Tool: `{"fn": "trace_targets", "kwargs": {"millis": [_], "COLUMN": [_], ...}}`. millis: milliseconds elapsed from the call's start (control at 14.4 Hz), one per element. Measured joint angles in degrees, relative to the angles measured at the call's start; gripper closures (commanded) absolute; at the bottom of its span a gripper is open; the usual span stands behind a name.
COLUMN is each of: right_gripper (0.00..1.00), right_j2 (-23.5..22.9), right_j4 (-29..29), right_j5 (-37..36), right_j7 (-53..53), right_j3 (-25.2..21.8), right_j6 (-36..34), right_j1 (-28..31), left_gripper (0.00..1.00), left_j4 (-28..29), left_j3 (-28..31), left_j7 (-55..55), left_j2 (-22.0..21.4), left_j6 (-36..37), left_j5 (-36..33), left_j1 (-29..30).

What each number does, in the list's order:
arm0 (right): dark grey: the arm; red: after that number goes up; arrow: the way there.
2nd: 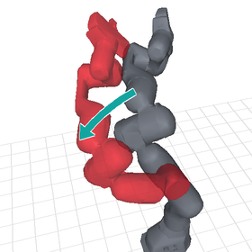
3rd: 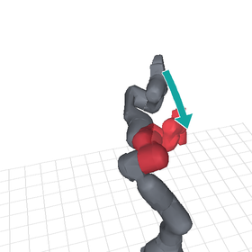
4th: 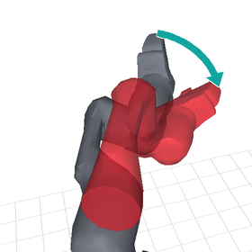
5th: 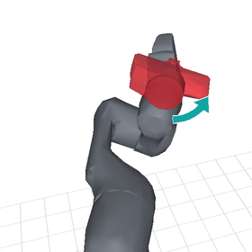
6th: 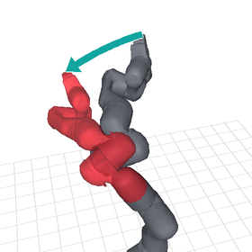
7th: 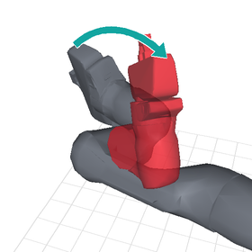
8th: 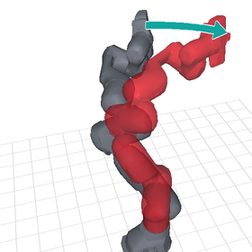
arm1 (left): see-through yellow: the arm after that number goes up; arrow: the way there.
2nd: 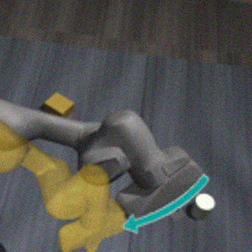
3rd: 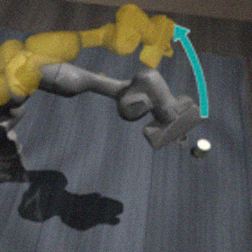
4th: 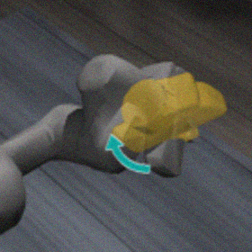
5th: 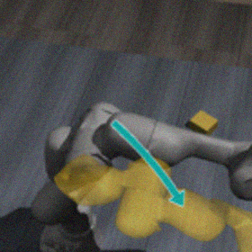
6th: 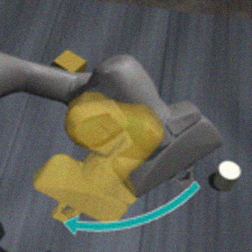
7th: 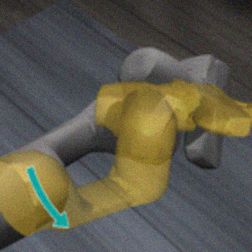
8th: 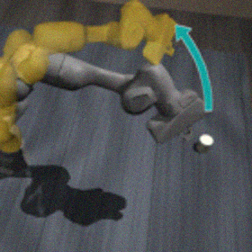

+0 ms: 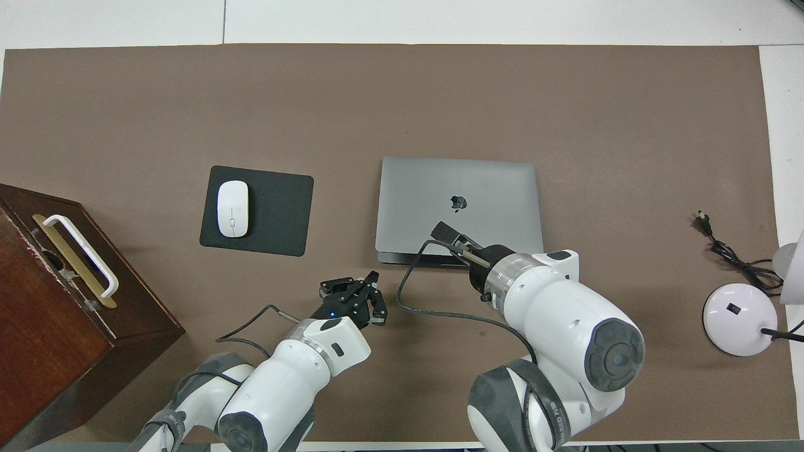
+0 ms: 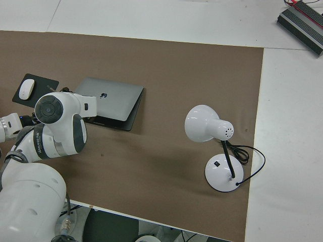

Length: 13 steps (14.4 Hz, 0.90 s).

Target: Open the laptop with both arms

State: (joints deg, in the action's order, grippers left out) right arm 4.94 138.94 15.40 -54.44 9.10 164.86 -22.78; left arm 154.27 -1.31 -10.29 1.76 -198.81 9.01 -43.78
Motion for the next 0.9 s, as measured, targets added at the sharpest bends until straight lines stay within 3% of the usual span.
{"fn": "trace_targets", "kwargs": {"millis": [417,904], "right_gripper": [0.0,0.0], "right_j2": [-0.32,-0.74], "right_j4": [4.39,6.66], "right_j5": [0.0,0.01], "right_j7": [-0.01,-2.48], "right_j3": [-0.01,-0.02], "right_j6": [8.84,10.62], "right_j1": [-0.14,-2.66], "left_gripper": [1.0,1.0], "left_j4": [-3.13,-7.99], "left_j3": [0.46,1.19], "left_j7": [0.14,2.39], "left_j2": [4.56,10.14], "left_j6": [-0.61,-0.69], "left_j5": [0.0,-0.48], "left_j1": [-0.21,1.49]}}
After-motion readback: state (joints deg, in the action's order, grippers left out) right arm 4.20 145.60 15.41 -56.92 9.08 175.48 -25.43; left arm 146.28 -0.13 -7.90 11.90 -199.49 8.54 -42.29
